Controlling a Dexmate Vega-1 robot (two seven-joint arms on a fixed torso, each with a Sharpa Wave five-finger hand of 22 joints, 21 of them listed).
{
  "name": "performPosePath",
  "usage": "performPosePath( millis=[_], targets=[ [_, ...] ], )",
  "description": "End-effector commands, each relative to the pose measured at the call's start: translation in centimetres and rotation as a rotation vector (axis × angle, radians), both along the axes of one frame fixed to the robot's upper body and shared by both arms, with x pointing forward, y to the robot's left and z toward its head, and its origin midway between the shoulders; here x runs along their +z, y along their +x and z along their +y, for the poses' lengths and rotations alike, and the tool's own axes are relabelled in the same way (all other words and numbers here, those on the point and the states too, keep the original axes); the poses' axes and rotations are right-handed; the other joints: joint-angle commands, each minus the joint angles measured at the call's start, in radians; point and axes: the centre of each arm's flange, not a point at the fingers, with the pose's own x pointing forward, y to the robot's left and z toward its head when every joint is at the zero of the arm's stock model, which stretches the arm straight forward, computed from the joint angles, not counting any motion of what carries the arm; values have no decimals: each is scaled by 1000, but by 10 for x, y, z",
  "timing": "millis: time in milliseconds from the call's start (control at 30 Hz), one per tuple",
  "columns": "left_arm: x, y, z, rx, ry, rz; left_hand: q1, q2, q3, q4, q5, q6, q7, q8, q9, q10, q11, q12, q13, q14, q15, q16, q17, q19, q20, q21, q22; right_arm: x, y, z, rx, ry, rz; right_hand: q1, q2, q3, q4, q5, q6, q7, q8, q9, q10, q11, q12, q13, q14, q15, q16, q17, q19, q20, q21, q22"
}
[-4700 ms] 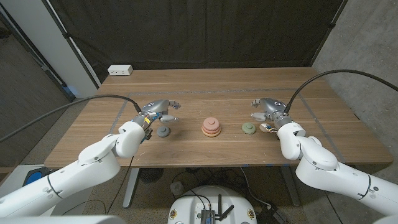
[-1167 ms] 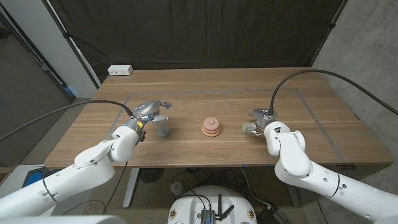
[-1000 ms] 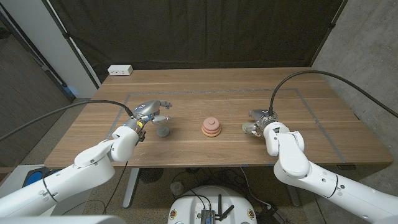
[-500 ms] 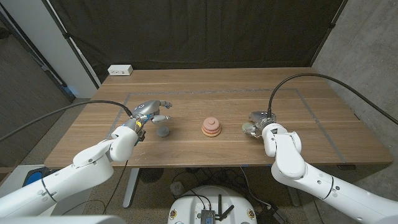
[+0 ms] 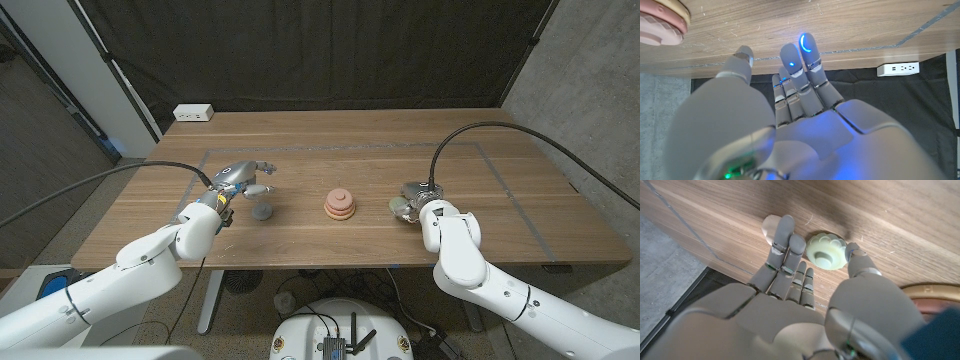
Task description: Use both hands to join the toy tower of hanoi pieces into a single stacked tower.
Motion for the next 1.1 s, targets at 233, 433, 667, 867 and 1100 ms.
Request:
performPosePath(
  millis=[233,433,667,867,1100],
  targets=[
    [-3,1,0,-9,-9,8,9,3,10,3,8,13,0,-3,4,9,0,-3,6,9,-53,10,6,8,-128,2,3,-7,6,1,-22,-15,44,9,3,-12,-3,-4,3,1,4,-4,11,-3,6,-1,5,-97,10,3,-5,-118,-3,2],
    [-3,0,1,-9,-11,8,8,5,12,4,9,16,-2,-4,5,11,1,-5,6,6,-53,7,3,8,-128,2,3,-7,7,2,-28,-23,57,10,6,-15,-2,-4,-2,0,2,-7,14,-4,7,-1,4,-97,10,1,-5,-118,-3,2],
    [-4,0,1,-10,-13,12,8,5,13,4,9,17,-2,-4,5,13,0,-5,7,6,-53,8,4,8,-128,2,3,-7,7,3,-24,-29,63,12,9,-16,-1,-3,2,-4,4,-9,21,-3,10,-2,-1,-97,5,-5,-4,-118,-3,2],
    [-5,0,1,-12,-14,15,7,6,14,5,9,21,-2,-3,5,18,1,-3,7,6,-53,8,3,8,-127,2,3,-8,7,3,-20,-23,50,15,18,-19,0,-2,29,-15,14,-12,60,-19,23,1,24,-98,26,12,4,-118,1,2],
    [-5,0,1,-12,-18,13,5,8,15,5,9,24,-2,-3,6,23,3,-2,9,6,-54,8,4,9,-127,2,2,-10,8,1,-13,-18,9,29,47,-7,-1,4,134,-53,49,-18,157,-67,50,10,78,-97,69,71,43,-121,15,3]
  ],
)
